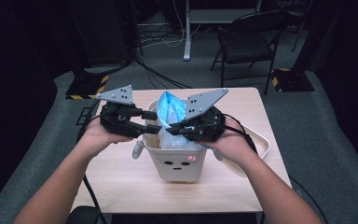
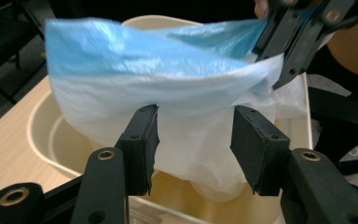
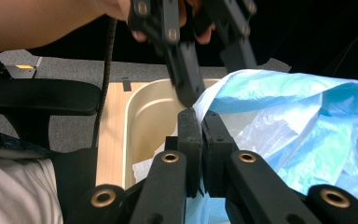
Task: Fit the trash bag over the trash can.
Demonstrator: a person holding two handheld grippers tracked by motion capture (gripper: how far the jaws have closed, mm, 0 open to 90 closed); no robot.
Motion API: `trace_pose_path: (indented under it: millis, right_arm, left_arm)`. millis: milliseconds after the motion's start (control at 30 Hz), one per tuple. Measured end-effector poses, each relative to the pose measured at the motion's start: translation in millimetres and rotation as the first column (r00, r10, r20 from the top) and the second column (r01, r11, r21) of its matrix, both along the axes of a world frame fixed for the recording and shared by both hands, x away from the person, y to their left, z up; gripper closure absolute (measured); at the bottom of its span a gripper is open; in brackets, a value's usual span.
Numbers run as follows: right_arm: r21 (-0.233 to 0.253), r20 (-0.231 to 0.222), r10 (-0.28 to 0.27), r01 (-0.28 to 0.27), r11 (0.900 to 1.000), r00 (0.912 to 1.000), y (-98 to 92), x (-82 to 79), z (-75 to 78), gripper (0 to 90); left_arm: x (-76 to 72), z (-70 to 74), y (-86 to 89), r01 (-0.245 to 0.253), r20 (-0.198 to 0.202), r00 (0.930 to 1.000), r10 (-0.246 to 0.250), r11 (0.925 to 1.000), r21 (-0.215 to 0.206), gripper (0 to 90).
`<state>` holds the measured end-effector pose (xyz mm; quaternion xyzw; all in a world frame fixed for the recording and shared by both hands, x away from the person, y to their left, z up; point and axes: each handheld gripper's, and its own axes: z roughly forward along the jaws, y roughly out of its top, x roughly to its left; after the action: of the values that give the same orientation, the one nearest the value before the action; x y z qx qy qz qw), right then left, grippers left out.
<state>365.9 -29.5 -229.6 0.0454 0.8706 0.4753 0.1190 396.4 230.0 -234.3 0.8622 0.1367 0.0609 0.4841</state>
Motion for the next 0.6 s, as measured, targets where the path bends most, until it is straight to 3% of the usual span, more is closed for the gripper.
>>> trace_pose_path:
  millis: [100, 167, 400, 500, 567, 600]
  right_arm:
    - [0.001, -0.004, 0.000, 0.000, 1.000, 1.0000, 0.5, 0.3, -2.6, 87.5]
    - [-0.003, -0.004, 0.001, -0.001, 1.000, 1.0000, 1.3, 0.5, -4.0, 87.5]
    - [-0.008, 0.000, 0.011, -0.011, 1.000, 0.9999, 5.3, -2.2, -7.2, 87.4]
    - [-0.011, 0.001, 0.016, -0.016, 1.000, 0.9999, 6.4, -3.0, -8.7, 87.4]
    - [-0.014, 0.004, 0.022, -0.022, 1.000, 0.9997, 8.0, -4.1, -10.5, 87.1]
    - [-0.014, 0.004, 0.022, -0.022, 1.000, 0.9997, 8.0, -4.1, -10.5, 87.1]
  left_arm:
    - [-1.5, 3.9, 3.5, -0.020, 0.014, 0.9997, 0.020, 0.9997, -0.017, 46.3]
    - [-2.4, 11.2, 6.9, -0.050, 0.052, 0.9973, 0.051, 0.9985, -0.025, 44.3]
    - [7.8, 23.8, -2.4, -0.094, 0.053, 0.9938, 0.098, 0.9937, -0.060, 39.4]
    - [11.8, 25.2, -8.0, -0.129, 0.067, 0.9889, 0.133, 0.9902, -0.053, 36.7]
    - [18.2, 21.4, -14.9, -0.186, 0.060, 0.9802, 0.189, 0.9815, -0.045, 32.1]
    - [18.2, 21.4, -14.9, -0.186, 0.060, 0.9802, 0.189, 0.9815, -0.045, 30.9]
